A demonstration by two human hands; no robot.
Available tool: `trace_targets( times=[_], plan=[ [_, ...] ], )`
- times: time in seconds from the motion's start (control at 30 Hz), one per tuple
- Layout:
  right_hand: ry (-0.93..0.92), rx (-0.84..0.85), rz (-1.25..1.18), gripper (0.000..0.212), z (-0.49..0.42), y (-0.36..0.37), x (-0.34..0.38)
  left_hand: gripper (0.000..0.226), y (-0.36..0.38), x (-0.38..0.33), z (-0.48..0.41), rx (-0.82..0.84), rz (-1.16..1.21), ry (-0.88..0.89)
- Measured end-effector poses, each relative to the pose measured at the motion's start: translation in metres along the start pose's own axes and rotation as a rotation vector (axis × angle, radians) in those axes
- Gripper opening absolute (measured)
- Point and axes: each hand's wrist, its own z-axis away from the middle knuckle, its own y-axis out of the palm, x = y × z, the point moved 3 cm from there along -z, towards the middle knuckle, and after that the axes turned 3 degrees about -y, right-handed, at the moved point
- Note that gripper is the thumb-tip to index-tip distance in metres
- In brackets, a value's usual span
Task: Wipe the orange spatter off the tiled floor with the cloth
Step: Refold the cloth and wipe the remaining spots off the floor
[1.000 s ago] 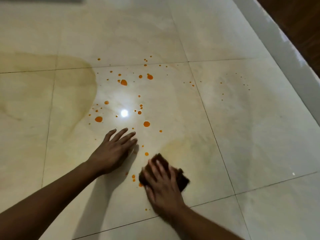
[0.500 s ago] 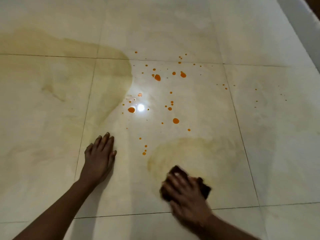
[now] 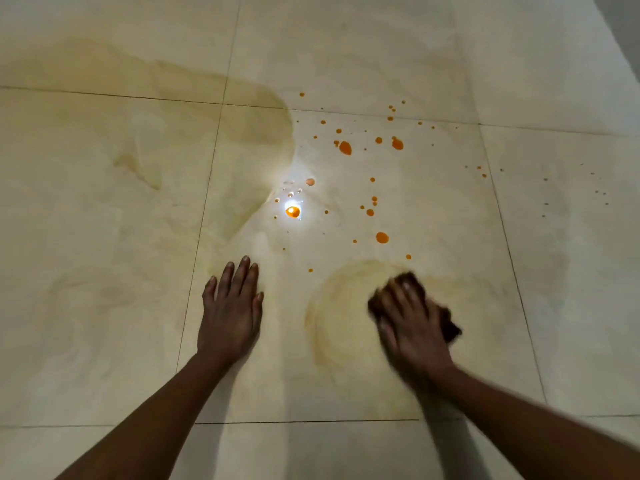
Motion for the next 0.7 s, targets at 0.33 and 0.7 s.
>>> trace_targets(
  times=[0.33, 0.7],
  plan=[
    [-0.325, 0.106, -0.012, 0.063, 0.037, 0.008, 0.049, 0.056, -0.003, 0.003, 0.000, 0.039, 0.031, 0.001],
    [-0.327, 0.202, 0.034, 0.064, 0.009, 0.012, 0.076, 0.056, -0.007, 0.001, -0.002, 0.127, 0.070, -0.002]
  ],
)
